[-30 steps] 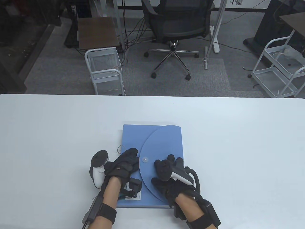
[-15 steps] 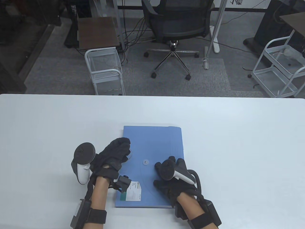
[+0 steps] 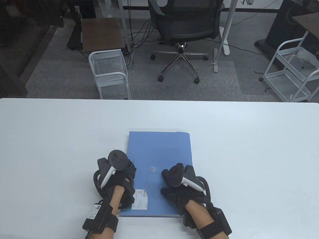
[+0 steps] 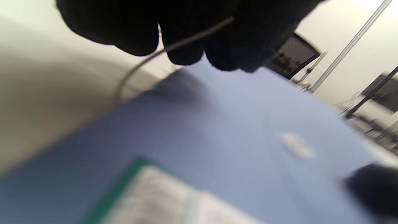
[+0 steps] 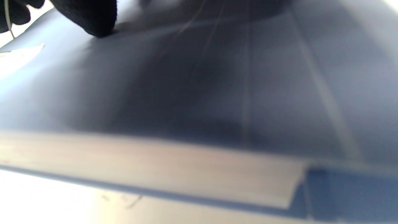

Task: Sort materials into accordion folder compartments

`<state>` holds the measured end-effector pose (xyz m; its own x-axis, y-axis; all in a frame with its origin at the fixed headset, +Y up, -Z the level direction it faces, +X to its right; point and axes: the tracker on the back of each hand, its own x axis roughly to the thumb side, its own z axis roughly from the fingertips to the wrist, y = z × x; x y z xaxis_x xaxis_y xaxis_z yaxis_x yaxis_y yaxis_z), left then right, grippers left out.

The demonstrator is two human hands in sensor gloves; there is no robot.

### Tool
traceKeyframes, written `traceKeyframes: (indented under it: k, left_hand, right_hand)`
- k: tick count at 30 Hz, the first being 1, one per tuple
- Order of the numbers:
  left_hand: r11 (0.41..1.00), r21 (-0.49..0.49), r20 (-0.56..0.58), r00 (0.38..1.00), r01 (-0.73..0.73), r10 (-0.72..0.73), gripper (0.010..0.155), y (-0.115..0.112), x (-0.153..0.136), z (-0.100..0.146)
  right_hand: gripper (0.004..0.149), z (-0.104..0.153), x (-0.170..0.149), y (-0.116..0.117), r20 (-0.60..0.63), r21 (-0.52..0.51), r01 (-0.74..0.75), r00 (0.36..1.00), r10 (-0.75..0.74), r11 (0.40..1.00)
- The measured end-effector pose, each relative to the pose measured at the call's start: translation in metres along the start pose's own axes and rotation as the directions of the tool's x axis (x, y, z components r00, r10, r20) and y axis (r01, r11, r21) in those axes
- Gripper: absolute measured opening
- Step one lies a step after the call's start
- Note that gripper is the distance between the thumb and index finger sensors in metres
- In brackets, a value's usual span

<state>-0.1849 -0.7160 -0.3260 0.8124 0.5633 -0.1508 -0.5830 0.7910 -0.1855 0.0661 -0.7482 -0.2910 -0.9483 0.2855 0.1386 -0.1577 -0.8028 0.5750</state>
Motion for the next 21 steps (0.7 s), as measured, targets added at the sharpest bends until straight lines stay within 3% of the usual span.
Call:
traceKeyframes:
  k: [2,3,5,7,11,14,18,21]
  left_hand:
    - [0.973,-0.018,0.052,0.972,-0.23,0.231,0.038,0.004,0.002,0.003]
    - [0.93,-0.087,0.056,0.931,-0.356,0.361,0.039,0.003,0.002,0.003]
    - [0.898,-0.125,0.027,0.903,-0.422,0.429,0.04,0.001,0.0,0.004]
    - [0.947,-0.103,0.074,0.947,-0.305,0.314,0.04,0.001,-0.001,0.003]
    - [0.958,-0.107,0.108,0.954,-0.268,0.279,0.047,0.001,0.007,0.003]
    - [0.998,0.031,0.119,0.992,-0.048,0.044,0.045,-0.002,0.014,0.001]
    - [0.992,0.098,0.132,0.987,0.081,-0.094,0.036,-0.022,0.028,-0.005]
    - [0.96,0.115,0.139,0.952,0.257,-0.271,0.036,-0.041,0.041,-0.009]
  right_hand:
    - [0.068,0.0,0.0,0.0,0.001,-0.003,-0.003,1.0,0.003,1.0]
    - [0.068,0.0,0.0,-0.001,0.003,-0.006,-0.005,1.0,0.005,1.0]
    - [0.068,-0.001,-0.002,-0.001,0.011,-0.001,0.01,1.0,-0.01,1.0]
    - [0.068,-0.001,-0.003,-0.002,0.013,-0.001,0.014,1.0,-0.014,1.0]
    - [0.068,-0.002,-0.006,-0.004,0.024,-0.006,0.013,1.0,-0.013,1.0]
    - [0.068,-0.003,-0.009,-0.006,0.03,0.009,0.028,0.999,-0.028,1.0]
    - [0.068,-0.003,-0.009,-0.007,0.036,0.016,0.025,0.999,-0.026,1.0]
    - [0.068,-0.004,-0.01,-0.008,0.042,0.024,0.027,0.999,-0.028,0.999]
